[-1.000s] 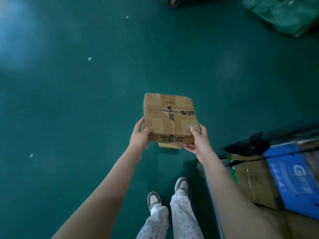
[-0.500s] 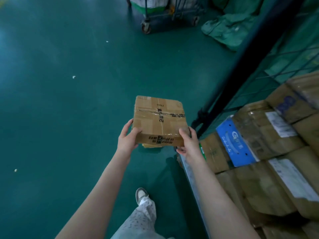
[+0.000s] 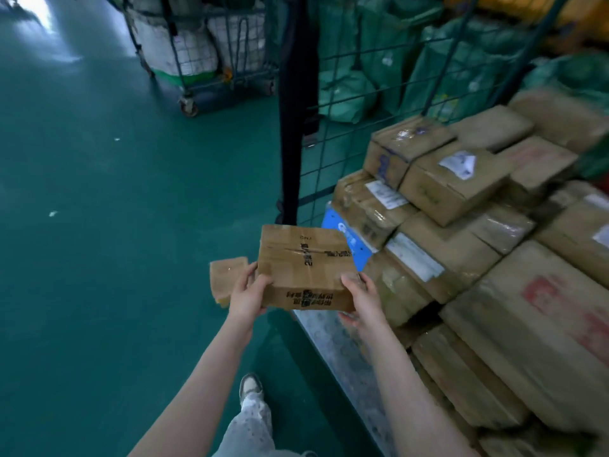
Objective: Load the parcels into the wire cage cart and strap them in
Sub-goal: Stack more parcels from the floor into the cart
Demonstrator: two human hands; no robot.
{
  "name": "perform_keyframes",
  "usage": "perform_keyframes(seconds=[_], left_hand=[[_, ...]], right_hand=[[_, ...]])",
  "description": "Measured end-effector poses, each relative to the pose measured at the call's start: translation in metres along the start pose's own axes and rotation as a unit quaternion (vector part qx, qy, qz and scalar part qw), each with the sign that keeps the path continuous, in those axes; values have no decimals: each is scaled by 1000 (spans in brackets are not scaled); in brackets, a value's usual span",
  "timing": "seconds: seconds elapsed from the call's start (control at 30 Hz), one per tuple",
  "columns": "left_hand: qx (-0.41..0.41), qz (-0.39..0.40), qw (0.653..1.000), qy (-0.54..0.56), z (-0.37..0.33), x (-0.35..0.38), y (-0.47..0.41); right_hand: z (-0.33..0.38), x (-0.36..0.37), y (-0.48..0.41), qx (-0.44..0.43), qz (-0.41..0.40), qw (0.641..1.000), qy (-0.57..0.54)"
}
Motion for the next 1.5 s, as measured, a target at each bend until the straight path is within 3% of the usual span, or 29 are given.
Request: perform_keyframes(seconds=[0.4,0.83,1.17,1.5], left_hand=[[44,202,977,-59,-46,163,11],[60,370,917,-133,-94,285,-21],[30,447,880,-156,-107,351,-33],[44,490,850,-185,-112,447,-22]], right_hand=[[78,-129,74,-132,-152,974,-108],[124,-176,94,-221,-284,909,-211],[144,-200,101,-246,-358,872,-224],[180,-273,95,-251,-398,857,-210]])
Point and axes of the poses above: each hand's wrist, its own y-axis away from the middle knuckle, its own x-axis out of the palm, z = x × y, the point moved 8 cm from there along -y, towards the middle knuckle, and after that the axes turned 8 degrees about z, right-handed, at the moved point
